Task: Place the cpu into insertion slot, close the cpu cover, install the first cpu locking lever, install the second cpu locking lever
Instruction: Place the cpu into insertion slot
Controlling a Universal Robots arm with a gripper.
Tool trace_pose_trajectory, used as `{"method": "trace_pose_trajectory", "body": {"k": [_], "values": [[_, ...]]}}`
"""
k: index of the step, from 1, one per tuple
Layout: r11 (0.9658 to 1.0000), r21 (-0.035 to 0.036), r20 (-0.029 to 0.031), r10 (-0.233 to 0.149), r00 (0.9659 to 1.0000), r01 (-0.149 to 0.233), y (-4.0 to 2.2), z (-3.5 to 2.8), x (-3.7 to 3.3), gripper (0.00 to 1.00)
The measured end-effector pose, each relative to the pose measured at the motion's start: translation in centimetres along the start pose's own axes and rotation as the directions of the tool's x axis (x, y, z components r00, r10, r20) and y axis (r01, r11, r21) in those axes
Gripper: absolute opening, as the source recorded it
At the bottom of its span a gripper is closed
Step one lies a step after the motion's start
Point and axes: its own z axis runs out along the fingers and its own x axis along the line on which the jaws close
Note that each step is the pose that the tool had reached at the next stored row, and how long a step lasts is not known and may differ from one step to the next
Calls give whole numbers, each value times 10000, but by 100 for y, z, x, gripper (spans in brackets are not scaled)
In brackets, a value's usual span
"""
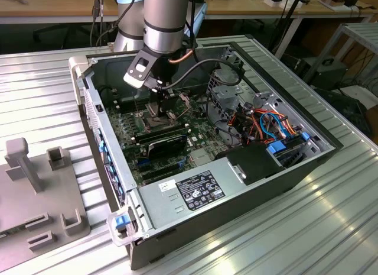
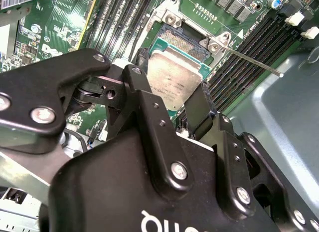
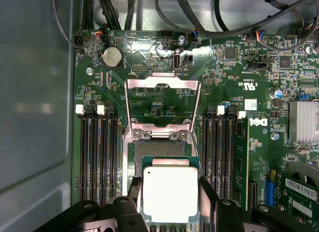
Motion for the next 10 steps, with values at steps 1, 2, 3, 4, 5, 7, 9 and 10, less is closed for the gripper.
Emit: {"method": "trace_pose_trajectory", "body": {"k": [1,2,3,4,5,7,9,10], "values": [[10000,0,-1,0,10000,0,0,1,0,55],[10000,0,0,0,10000,0,0,3,0,55],[10000,-1,-1,0,10000,0,0,5,0,55],[10000,-2,-3,0,10000,0,0,9,1,55],[10000,-1,-1,0,10000,0,0,23,1,55],[10000,2,1,1,10000,-1,2,53,13,55],[10000,1,0,1,10000,-1,2,77,32,55],[10000,1,0,0,10000,0,3,88,40,55]]}}
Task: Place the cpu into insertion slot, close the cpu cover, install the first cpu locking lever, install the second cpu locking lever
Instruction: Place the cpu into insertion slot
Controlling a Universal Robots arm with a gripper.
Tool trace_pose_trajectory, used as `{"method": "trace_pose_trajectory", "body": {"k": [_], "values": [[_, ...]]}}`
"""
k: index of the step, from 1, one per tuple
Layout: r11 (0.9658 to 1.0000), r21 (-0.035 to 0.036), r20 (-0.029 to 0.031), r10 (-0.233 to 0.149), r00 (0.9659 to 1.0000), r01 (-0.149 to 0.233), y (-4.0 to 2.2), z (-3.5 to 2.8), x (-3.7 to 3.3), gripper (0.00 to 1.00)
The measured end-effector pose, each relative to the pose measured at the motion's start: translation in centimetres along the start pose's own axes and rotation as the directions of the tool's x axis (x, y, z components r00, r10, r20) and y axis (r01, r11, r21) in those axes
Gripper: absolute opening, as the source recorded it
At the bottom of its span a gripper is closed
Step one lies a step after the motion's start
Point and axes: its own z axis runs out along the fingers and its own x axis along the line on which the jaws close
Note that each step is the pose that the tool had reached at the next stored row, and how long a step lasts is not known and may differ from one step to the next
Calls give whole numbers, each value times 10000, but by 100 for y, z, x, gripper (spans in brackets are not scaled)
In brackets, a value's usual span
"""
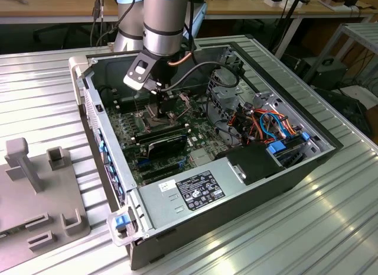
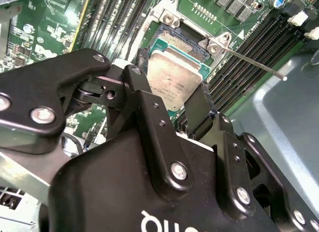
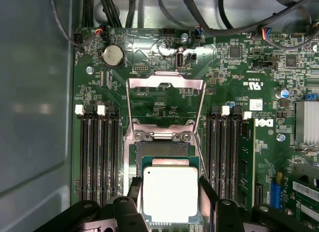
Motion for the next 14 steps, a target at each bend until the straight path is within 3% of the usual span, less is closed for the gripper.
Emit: {"method": "trace_pose_trajectory", "body": {"k": [6,14], "values": [[10000,0,0,0,10000,0,19,119,23,55],[10000,-1,0,0,10000,0,18,133,23,55]]}}
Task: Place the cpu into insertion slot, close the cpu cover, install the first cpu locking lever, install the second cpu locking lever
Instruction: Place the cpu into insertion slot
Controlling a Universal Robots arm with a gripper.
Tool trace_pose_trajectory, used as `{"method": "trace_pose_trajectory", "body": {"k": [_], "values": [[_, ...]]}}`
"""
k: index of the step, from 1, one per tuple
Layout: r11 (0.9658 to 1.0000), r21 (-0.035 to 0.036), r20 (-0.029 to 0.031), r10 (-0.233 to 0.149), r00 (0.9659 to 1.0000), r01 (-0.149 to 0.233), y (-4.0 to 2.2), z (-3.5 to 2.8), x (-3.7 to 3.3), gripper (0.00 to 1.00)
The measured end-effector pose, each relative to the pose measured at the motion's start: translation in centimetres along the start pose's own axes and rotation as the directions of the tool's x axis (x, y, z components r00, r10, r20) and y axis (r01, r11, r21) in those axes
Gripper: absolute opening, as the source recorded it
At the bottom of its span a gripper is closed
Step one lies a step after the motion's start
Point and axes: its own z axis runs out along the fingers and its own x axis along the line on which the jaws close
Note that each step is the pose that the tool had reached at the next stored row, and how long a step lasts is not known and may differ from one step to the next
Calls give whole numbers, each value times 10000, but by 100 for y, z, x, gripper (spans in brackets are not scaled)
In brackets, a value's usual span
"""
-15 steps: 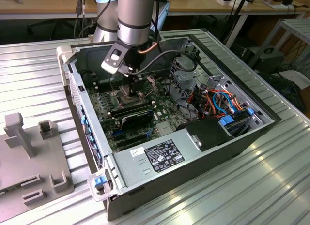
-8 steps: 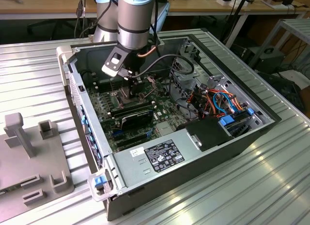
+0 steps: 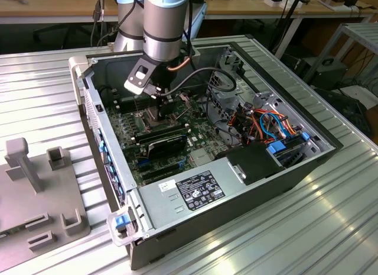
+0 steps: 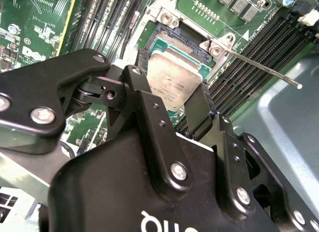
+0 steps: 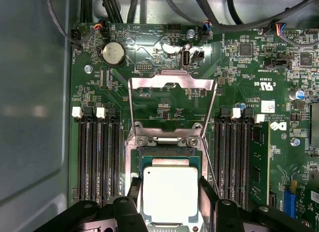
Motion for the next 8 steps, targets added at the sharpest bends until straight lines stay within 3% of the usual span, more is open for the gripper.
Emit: {"method": "trace_pose_trajectory", "body": {"k": [8], "values": [[10000,0,1,4,10000,-4,-1,17,0,55]]}}
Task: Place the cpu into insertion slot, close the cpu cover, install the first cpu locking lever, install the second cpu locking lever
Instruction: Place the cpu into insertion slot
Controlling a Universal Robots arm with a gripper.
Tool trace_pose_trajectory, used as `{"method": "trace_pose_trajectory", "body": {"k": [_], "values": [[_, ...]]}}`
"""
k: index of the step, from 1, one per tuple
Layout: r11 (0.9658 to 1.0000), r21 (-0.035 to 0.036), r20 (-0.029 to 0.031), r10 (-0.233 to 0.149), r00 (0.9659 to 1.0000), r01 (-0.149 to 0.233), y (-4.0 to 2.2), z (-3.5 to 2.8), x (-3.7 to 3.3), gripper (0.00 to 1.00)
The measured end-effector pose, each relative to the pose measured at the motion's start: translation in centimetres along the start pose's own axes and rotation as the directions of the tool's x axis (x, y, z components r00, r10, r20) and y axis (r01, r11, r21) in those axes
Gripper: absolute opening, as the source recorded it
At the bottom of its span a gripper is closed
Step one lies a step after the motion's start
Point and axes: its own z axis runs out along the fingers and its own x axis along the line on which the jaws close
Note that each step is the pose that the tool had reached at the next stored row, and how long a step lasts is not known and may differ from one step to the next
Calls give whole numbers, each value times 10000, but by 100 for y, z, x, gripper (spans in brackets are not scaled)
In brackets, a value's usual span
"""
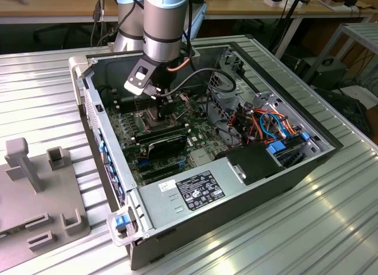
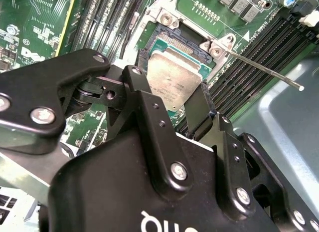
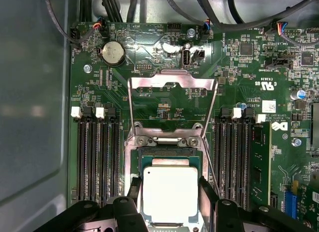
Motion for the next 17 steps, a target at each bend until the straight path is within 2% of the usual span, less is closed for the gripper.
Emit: {"method": "trace_pose_trajectory", "body": {"k": [17], "values": [[10000,1,1,36,10000,-36,-2,37,1,55]]}}
